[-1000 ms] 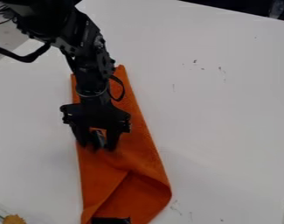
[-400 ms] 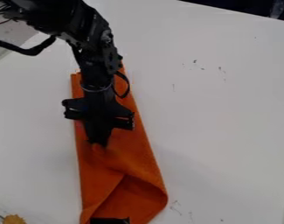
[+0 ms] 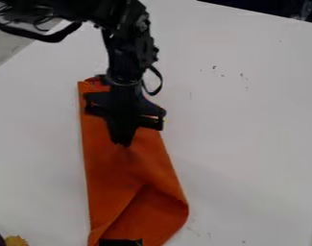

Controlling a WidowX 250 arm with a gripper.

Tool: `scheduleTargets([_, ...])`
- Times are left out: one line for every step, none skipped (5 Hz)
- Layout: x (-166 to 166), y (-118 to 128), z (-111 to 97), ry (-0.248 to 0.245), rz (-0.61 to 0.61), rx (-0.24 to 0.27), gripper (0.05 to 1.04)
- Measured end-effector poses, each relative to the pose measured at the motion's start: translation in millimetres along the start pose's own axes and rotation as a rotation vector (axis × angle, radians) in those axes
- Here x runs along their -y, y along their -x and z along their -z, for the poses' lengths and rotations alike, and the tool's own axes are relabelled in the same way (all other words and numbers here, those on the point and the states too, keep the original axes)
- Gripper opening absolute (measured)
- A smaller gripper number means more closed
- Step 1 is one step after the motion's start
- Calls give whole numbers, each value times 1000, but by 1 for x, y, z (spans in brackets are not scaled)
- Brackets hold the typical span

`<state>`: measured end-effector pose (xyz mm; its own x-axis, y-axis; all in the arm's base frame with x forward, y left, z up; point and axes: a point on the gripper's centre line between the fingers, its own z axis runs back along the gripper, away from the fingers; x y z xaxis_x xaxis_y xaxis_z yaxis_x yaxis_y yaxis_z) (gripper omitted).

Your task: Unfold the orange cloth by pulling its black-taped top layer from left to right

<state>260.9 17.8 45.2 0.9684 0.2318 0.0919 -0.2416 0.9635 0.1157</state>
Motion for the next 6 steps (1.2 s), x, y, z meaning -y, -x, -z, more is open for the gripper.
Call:
scheduleTargets([23,-15,-12,14,31,26,89])
scheduleTargets([48,-29,-1,39,94,-4,89])
scheduleTargets([66,-44,12,72,136,-14,89])
scheduleTargets([87,-59,28,111,176,-44,89])
scheduleTargets([96,-69,31,124,196,-42,123])
scheduleTargets([104,-68,30,123,184,-27,320])
